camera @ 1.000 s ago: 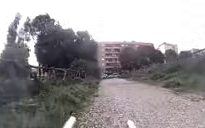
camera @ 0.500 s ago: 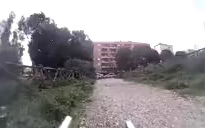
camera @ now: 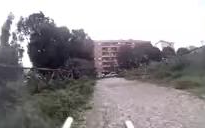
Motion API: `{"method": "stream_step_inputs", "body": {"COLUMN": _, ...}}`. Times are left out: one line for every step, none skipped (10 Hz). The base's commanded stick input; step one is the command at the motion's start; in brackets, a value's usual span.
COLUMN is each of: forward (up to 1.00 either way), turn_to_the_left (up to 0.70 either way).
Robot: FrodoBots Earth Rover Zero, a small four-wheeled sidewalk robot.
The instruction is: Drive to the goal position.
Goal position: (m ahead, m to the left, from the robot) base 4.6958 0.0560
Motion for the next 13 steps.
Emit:
{"method": "stream_step_inputs", "body": {"forward": 0.7, "turn_to_the_left": 0.0}}
{"method": "stream_step_inputs", "body": {"forward": 0.7, "turn_to_the_left": 0.0}}
{"method": "stream_step_inputs", "body": {"forward": 0.7, "turn_to_the_left": 0.0}}
{"method": "stream_step_inputs", "body": {"forward": 0.7, "turn_to_the_left": 0.0}}
{"method": "stream_step_inputs", "body": {"forward": 0.7, "turn_to_the_left": 0.0}}
{"method": "stream_step_inputs", "body": {"forward": 0.7, "turn_to_the_left": 0.0}}
{"method": "stream_step_inputs", "body": {"forward": 0.7, "turn_to_the_left": 0.0}}
{"method": "stream_step_inputs", "body": {"forward": 0.7, "turn_to_the_left": 0.0}}
{"method": "stream_step_inputs", "body": {"forward": 0.7, "turn_to_the_left": 0.0}}
{"method": "stream_step_inputs", "body": {"forward": 0.7, "turn_to_the_left": 0.0}}
{"method": "stream_step_inputs", "body": {"forward": 0.7, "turn_to_the_left": 0.0}}
{"method": "stream_step_inputs", "body": {"forward": 0.7, "turn_to_the_left": 0.0}}
{"method": "stream_step_inputs", "body": {"forward": 0.7, "turn_to_the_left": 0.0}}
